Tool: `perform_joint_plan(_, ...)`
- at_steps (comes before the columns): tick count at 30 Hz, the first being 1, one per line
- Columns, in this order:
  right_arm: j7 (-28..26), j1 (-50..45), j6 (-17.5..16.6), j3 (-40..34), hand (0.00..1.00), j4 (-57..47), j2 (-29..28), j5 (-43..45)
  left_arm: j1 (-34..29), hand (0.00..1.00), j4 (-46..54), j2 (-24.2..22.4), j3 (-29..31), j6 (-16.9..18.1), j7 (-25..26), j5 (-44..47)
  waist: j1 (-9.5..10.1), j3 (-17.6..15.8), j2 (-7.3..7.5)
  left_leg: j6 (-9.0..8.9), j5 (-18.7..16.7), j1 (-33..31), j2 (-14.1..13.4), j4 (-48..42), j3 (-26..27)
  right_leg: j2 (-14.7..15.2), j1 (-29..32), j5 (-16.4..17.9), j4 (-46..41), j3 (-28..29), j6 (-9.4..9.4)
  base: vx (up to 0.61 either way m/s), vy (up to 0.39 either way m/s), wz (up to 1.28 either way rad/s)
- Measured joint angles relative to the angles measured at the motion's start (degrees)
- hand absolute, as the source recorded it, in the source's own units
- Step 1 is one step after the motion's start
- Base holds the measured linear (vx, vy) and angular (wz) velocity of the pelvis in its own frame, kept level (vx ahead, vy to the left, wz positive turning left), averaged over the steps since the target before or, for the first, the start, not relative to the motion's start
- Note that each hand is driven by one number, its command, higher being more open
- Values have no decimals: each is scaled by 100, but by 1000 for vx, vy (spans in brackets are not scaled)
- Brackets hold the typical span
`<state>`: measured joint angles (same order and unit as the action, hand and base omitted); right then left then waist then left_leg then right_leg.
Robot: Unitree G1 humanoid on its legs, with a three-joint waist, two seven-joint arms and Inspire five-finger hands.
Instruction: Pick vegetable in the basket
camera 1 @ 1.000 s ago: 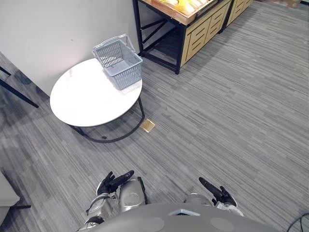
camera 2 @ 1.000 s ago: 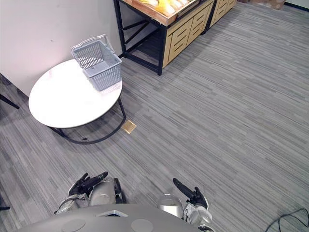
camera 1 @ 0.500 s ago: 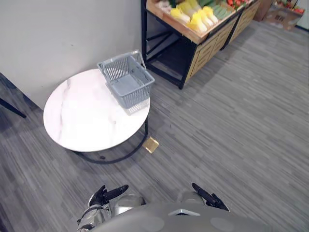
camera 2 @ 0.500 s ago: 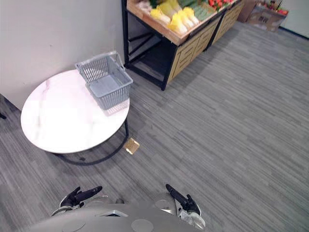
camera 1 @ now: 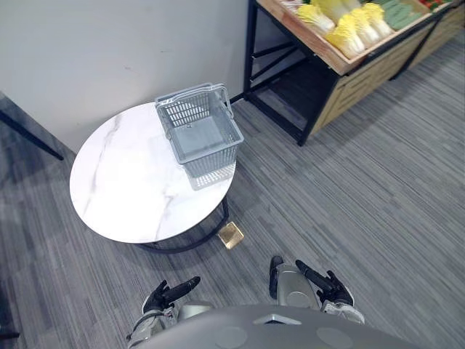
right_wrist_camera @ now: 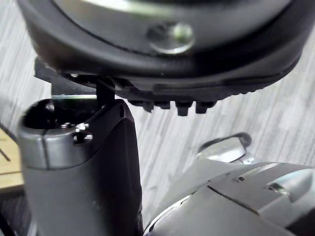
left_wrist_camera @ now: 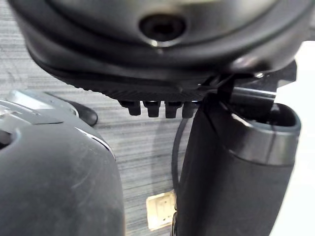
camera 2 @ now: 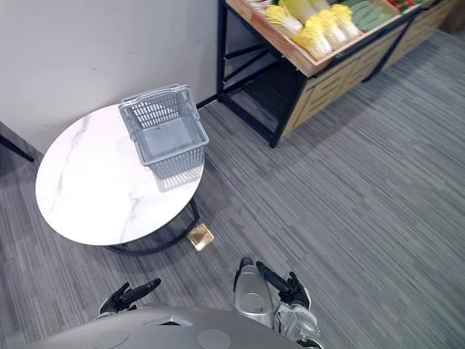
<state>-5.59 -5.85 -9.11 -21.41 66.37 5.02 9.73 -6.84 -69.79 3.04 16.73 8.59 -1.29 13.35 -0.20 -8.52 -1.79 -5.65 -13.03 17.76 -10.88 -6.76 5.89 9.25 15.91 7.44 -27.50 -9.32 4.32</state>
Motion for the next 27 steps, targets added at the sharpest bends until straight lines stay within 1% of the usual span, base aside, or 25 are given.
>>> perform_joint_plan(1,0,5,0,14,100,18,22,-19,0,100,2,0,-1,0,-2,3,1,24,-9,-9,88,-12,-37,-2,-45,4,-15,86,-82,-62,-41,543,-352,68)
perform_joint_plan(2,-1,34,4,161,100,96,104,-32,1,100,17,-37,-2,3,-3,27,6,69,-86,-50,302,-79,-178,-114,-308,-32,-174,230,-117,-262,-152,363,-212,50)
perform_joint_plan(4,1,59,18,236,100,178,129,-46,0,100,15,-25,-4,3,-15,34,6,77,-90,-115,426,-233,-235,-439,-553,-49,-378,257,9,-386,-193,325,-197,50)
perform_joint_plan(5,0,58,22,299,100,268,148,-53,4,100,46,6,-12,8,-19,89,-4,67,-41,-333,622,-504,-244,-1002,-730,-63,-666,262,238,-532,-198,266,-185,62)
perform_joint_plan(6,12,46,33,318,100,308,156,-48,28,100,69,44,-34,12,-17,181,-3,51,9,-528,808,-793,-245,-1568,-778,-35,-916,262,459,-654,-198,297,-209,71)
perform_joint_plan(7,37,31,47,396,100,369,148,-43,65,100,82,117,-134,13,-6,244,29,30,65,-686,1192,-1156,-261,-2270,-675,-12,-1239,262,752,-770,-198,227,-139,51)
perform_joint_plan(8,48,26,66,416,100,377,149,-43,65,100,83,164,-228,14,12,264,44,8,137,-714,1429,-1306,-281,-2578,-566,43,-1373,257,891,-798,-198,204,-97,34)
perform_joint_plan(9,84,20,83,522,100,375,131,-29,62,100,83,260,-427,14,39,277,79,-8,177,-666,1242,-1589,-451,-3163,-130,106,-1589,241,1094,-898,-209,191,-41,30)
perform_joint_plan(10,117,28,85,527,100,373,144,-27,66,100,89,331,-579,17,24,275,34,-15,157,-547,718,-1878,-541,-3482,302,163,-1759,240,1226,-997,-208,154,-27,36)
perform_joint_plan(11,144,28,85,510,100,375,141,-12,66,100,104,360,-655,22,26,270,4,-18,158,-472,490,-2028,-551,-3527,562,207,-1864,225,1288,-1071,-183,185,53,52)
perform_joint_plan(12,174,20,86,458,100,396,151,26,62,100,149,395,-745,51,36,260,-3,-33,181,-294,186,-2298,-459,-3214,1083,346,-2049,185,1417,-1197,-114,134,85,43)
perform_joint_plan(13,185,21,86,406,100,409,154,28,64,100,178,397,-780,78,45,244,-5,-38,175,-267,197,-2375,-408,-2944,1237,381,-2115,165,1455,-1243,-80,190,169,39)
perform_joint_plan(14,206,22,88,370,100,418,162,34,64,100,177,390,-835,125,64,196,-9,-41,148,-143,336,-2444,-324,-2385,1387,416,-2170,148,1475,-1278,-36,136,220,20)
perform_joint_plan(15,214,25,90,320,100,415,203,75,80,100,176,358,-923,142,112,176,-6,-61,51,70,840,-2486,-253,-1537,1483,380,-2210,153,1464,-1260,80,152,262,25)
perform_joint_plan(16,224,53,97,280,100,417,87,78,94,100,166,421,-931,131,108,114,-20,-42,103,87,777,-2318,8,-1157,1452,455,-2176,186,1546,-1204,227,110,221,25)
perform_joint_plan(17,216,67,97,279,100,419,9,77,108,100,166,484,-959,131,120,49,-44,-48,213,103,817,-2264,132,-936,1440,499,-2154,187,1632,-1129,229,70,167,29)
perform_joint_plan(18,168,77,106,271,100,449,-107,73,120,100,150,587,-953,117,169,12,-56,-58,410,138,972,-2211,346,-621,1434,553,-2149,165,1809,-968,260,39,107,21)
perform_joint_plan(19,156,76,105,265,100,485,-141,74,123,100,105,610,-942,110,180,15,-53,-51,466,160,1027,-2188,412,-485,1433,552,-2148,159,1888,-897,269,50,85,18)
perform_joint_plan(20,170,61,123,158,100,502,-186,72,126,100,50,624,-939,107,197,15,-55,-48,512,181,1145,-2068,542,-194,1436,565,-2172,112,1966,-772,309,54,60,11)
perform_joint_plan(21,182,51,124,77,100,499,-192,74,118,100,5,606,-944,97,209,-7,-68,-52,492,183,1303,-1856,647,154,1453,596,-2234,50,2007,-716,339,49,58,4)
perform_joint_plan(22,181,50,123,51,100,492,-187,75,117,100,-40,591,-944,92,209,-21,-86,-46,472,180,1379,-1749,679,321,1472,596,-2267,43,2029,-697,341,32,52,-15)
perform_joint_plan(23,170,50,117,46,100,479,-153,72,106,100,-141,590,-950,41,204,-61,-139,1,433,139,1595,-1503,753,771,1541,559,-2302,34,2105,-643,356,8,14,-20)
perform_joint_plan(25,156,49,115,49,100,478,-112,72,101,100,-185,567,-966,6,193,-106,-162,35,358,119,1753,-1378,758,1083,1583,507,-2291,13,2176,-613,393,-4,-18,-18)
perform_joint_plan(27,162,-6,125,22,100,493,-49,71,109,100,-228,525,-987,2,178,-254,-182,60,298,90,1810,-1328,695,1181,1582,422,-2300,-5,2251,-594,425,-2,-54,-13)
